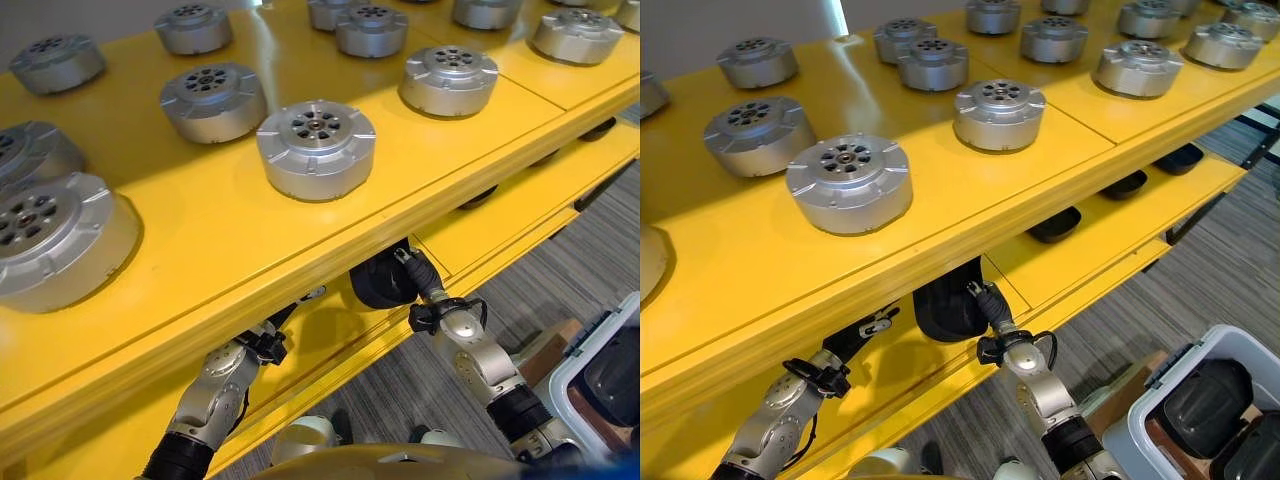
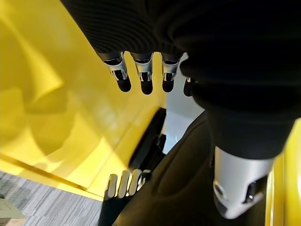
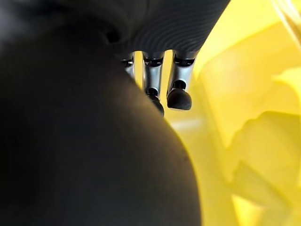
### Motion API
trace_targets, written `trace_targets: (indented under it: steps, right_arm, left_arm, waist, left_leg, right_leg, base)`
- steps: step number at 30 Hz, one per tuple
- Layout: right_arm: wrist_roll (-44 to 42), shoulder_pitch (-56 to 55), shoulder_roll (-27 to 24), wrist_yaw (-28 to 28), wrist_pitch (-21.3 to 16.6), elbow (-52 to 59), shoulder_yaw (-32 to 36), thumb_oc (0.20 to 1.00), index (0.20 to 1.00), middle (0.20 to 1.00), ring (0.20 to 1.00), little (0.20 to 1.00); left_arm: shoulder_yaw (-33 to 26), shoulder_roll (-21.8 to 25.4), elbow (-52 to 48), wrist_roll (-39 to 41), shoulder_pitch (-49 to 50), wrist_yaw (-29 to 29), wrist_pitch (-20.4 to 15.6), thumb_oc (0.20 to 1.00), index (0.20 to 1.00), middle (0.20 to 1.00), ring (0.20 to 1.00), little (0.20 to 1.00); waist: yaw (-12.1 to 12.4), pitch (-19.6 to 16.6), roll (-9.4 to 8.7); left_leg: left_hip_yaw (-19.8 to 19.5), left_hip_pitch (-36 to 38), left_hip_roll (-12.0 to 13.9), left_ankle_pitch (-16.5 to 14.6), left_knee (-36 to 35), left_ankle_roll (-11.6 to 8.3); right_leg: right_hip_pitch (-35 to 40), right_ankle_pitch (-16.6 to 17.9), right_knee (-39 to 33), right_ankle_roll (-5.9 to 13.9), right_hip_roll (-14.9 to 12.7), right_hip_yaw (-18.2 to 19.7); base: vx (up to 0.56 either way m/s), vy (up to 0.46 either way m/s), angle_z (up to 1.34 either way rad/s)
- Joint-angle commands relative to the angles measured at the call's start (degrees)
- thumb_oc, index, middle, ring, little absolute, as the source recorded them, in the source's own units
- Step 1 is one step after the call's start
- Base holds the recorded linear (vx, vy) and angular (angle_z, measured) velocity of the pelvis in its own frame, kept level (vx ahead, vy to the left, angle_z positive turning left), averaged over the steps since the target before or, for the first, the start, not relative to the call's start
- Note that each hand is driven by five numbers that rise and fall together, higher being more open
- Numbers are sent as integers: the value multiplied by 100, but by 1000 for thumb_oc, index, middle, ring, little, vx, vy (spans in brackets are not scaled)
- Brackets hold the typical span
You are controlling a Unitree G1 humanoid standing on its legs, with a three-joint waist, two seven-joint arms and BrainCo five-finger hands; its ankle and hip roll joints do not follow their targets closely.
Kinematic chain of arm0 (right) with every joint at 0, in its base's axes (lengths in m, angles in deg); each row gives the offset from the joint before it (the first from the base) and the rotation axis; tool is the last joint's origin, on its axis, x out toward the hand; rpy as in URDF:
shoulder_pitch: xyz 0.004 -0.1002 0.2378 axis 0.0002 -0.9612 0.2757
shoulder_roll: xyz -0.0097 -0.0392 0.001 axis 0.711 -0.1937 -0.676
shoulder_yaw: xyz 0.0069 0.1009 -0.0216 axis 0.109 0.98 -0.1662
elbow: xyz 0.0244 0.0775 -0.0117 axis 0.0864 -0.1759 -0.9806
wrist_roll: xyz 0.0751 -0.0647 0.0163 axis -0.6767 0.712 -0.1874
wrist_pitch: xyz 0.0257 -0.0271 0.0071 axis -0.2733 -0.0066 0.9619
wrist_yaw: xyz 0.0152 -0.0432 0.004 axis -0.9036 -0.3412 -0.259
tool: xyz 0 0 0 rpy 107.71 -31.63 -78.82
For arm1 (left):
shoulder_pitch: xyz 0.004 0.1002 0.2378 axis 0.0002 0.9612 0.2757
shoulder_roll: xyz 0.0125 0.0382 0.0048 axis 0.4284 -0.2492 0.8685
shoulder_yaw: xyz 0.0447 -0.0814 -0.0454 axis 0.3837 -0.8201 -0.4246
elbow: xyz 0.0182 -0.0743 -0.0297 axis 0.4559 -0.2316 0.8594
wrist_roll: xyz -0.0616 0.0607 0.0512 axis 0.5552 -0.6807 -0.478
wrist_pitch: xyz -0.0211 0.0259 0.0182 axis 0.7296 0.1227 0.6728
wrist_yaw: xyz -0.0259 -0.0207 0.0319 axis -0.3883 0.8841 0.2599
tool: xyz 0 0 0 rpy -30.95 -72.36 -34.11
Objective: Move parts from the plastic box to the shelf.
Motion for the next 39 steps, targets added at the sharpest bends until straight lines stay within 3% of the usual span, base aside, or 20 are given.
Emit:
trace_targets:
  steps: [1, 3, 4, 7, 12, 15, 17, 21, 23, 29, 36, 38, 39]
  right_arm:
    - [245, 319, 137, -22, -276, 218, 59, 200, 200, 200, 200, 200]
    - [347, 312, 96, -40, -334, 140, 66, 200, 200, 200, 200, 200]
    - [490, 342, 41, -106, -327, 28, 106, 200, 200, 200, 200, 200]
    - [718, 492, 0, -86, -242, -270, 96, 200, 200, 200, 200, 200]
    - [1040, 876, -43, -82, -91, -823, 91, 200, 200, 200, 200, 200]
    - [1317, 1152, -101, -389, 95, -1067, 80, 200, 200, 200, 200, 200]
    - [1335, 1336, -262, -619, 148, -1245, 233, 200, 200, 200, 200, 200]
    - [1209, 1571, -415, -497, 72, -1425, 365, 200, 200, 200, 200, 200]
    - [1176, 1597, -463, -486, 78, -1408, 413, 200, 200, 200, 200, 200]
    - [1099, 1583, -413, -693, 89, -1650, 553, 200, 200, 200, 200, 200]
    - [1061, 1658, -460, -997, 176, -1932, 757, 200, 200, 200, 200, 200]
    - [1058, 1611, -514, -1116, 172, -1967, 875, 200, 200, 200, 200, 200]
    - [1062, 1576, -551, -1206, 182, -1991, 958, 200, 200, 200, 200, 200]
  left_arm:
    - [-124, 87, -513, -53, -90, -40, -130, 1000, 1000, 1000, 1000, 1000]
    - [-83, 125, -527, -30, -129, -83, -85, 1000, 1000, 1000, 1000, 1000]
    - [-20, 174, -542, -38, -223, -88, -74, 1000, 1000, 1000, 1000, 1000]
    - [19, 135, -496, 80, -237, 18, -131, 1000, 1000, 1000, 1000, 1000]
    - [20, -8, -520, 242, -142, 7, 11, 1000, 1000, 1000, 1000, 1000]
    - [99, -66, -439, 333, -76, -144, -130, 1000, 1000, 1000, 1000, 1000]
    - [208, -91, -332, 296, -194, -470, -143, 1000, 1000, 1000, 1000, 1000]
    - [340, -35, -249, 330, -354, -226, -227, 1000, 1000, 1000, 1000, 1000]
    - [346, -13, -232, 297, -430, -154, -217, 1000, 1000, 1000, 1000, 1000]
    - [489, 86, -177, 227, -590, -23, -85, 1000, 1000, 1000, 1000, 1000]
    - [484, 243, -262, 290, -469, 5, -26, 1000, 1000, 1000, 1000, 1000]
    - [491, 292, -266, 298, -477, -138, 30, 1000, 1000, 1000, 1000, 1000]
    - [529, 316, -266, 249, -503, -255, 73, 1000, 1000, 1000, 1000, 1000]
  waist:
    - [68, 35, -35]
    - [33, 68, -37]
    - [5, 81, -66]
    - [102, 160, -94]
    - [304, 220, -23]
    - [308, 325, 138]
    - [126, 381, 174]
    - [63, 416, 44]
    - [45, 404, 51]
    - [-6, 369, 121]
    - [84, 322, 60]
    - [58, 317, 56]
    - [22, 313, 39]
  left_leg:
    - [-51, 216, 399, 203, -273, -382]
    - [-402, 115, 353, 224, -245, -358]
    - [-796, -28, 299, 239, -164, -353]
    - [-995, -211, 315, 213, 141, -490]
    - [-1021, -357, 643, 476, 198, -761]
    - [-499, -502, 1180, 928, 83, -1001]
    - [342, -421, 1547, 1004, 343, -1112]
    - [370, -357, 1433, 530, 1124, -915]
    - [312, -261, 1300, 387, 986, -853]
    - [225, 105, 1096, 323, 411, -773]
    - [113, 193, 986, 293, 232, -721]
    - [-39, 86, 946, 349, 247, -618]
    - [-233, 48, 875, 335, 235, -556]
  right_leg:
    - [73, -64, 169, 120, 226, 74]
    - [52, -161, 236, 77, 309, 474]
    - [14, -243, 261, 16, 436, 886]
    - [102, -221, 134, -54, 430, 856]
    - [185, -356, 242, -199, 405, 460]
    - [104, -539, 572, -332, 329, 13]
    - [-42, -762, 1015, -335, 143, -402]
    - [-275, -763, 1355, -307, -74, -418]
    - [-335, -738, 1435, -262, -93, -393]
    - [-148, -617, 1386, -93, -59, -251]
    - [72, -505, 1026, 46, -29, -66]
    - [12, -437, 1024, 25, -6, 183]
    - [-20, -456, 1052, 60, 9, 481]
  base:
    - [-78, -70, 32]
    - [-108, -147, 51]
    - [-137, -233, 91]
    - [-98, -222, 107]
    - [-46, -120, 21]
    - [-96, -59, 33]
    - [-194, 26, 151]
    - [-111, 72, 74]
    - [-40, 145, 7]
    - [72, 178, 5]
    - [15, 126, 9]
    - [-58, 31, 7]
    - [-13, -12, 42]
